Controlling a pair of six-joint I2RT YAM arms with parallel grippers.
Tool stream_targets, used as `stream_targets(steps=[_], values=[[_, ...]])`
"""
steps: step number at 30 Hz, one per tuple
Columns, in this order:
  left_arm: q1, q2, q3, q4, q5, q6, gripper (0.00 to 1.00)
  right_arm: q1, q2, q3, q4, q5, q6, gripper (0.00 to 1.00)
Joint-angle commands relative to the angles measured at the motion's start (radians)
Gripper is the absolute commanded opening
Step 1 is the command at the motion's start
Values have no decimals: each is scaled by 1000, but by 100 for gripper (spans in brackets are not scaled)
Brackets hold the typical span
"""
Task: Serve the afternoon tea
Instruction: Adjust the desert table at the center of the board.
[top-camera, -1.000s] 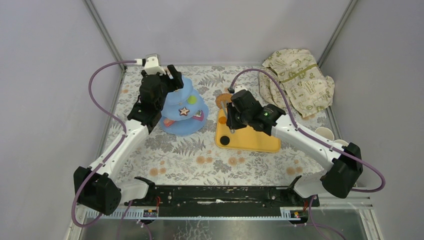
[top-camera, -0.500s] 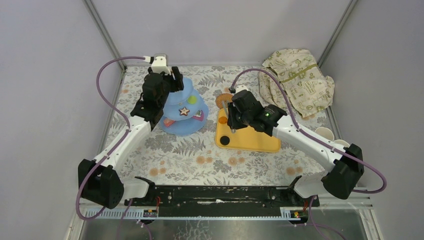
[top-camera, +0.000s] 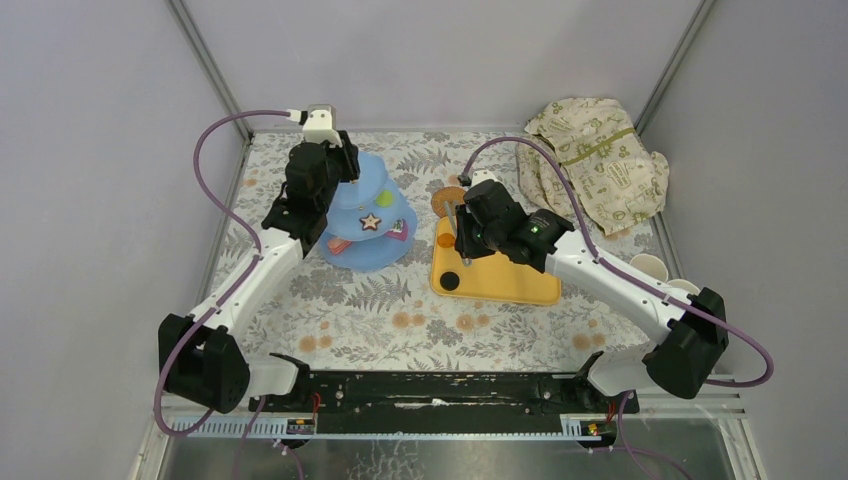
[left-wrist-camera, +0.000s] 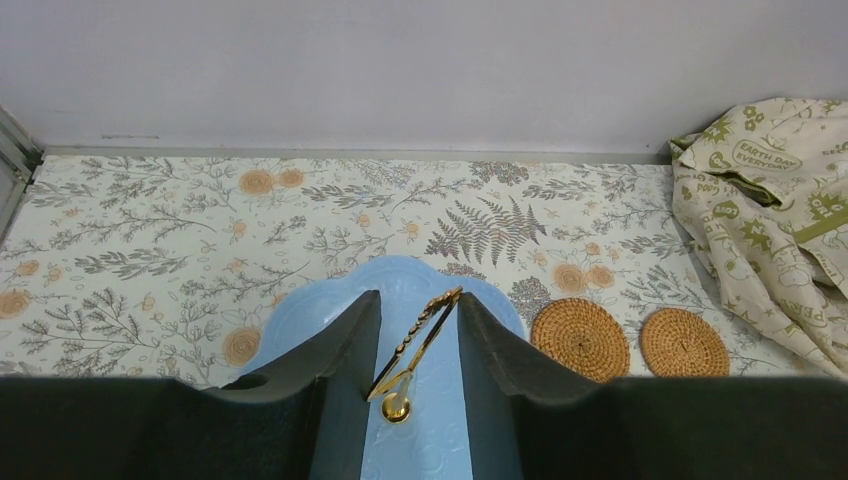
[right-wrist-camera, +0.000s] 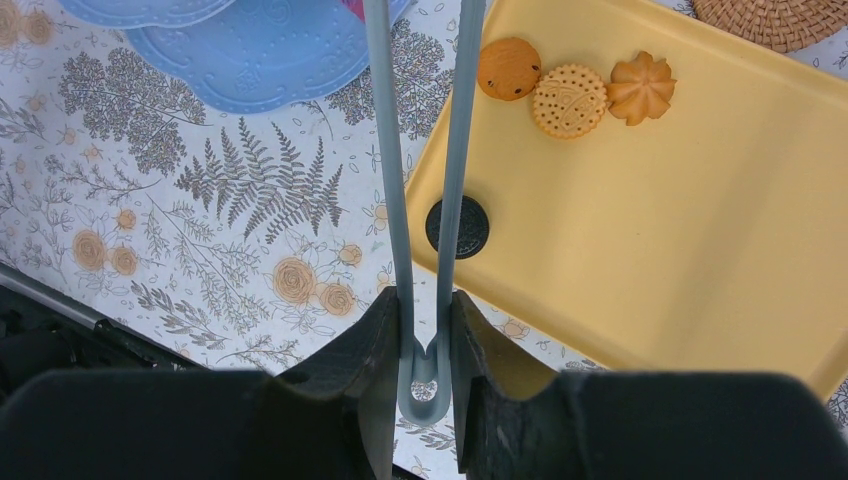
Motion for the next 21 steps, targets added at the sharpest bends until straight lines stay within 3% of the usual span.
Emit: stream_targets(steps=[1,21], values=[[9,1,48,26,-37,-24,39,5,-30,17,-5,27,-8,25],[-7,23,106,-145,-170,-191,6,1,-16,13,-44,50,-24,25]])
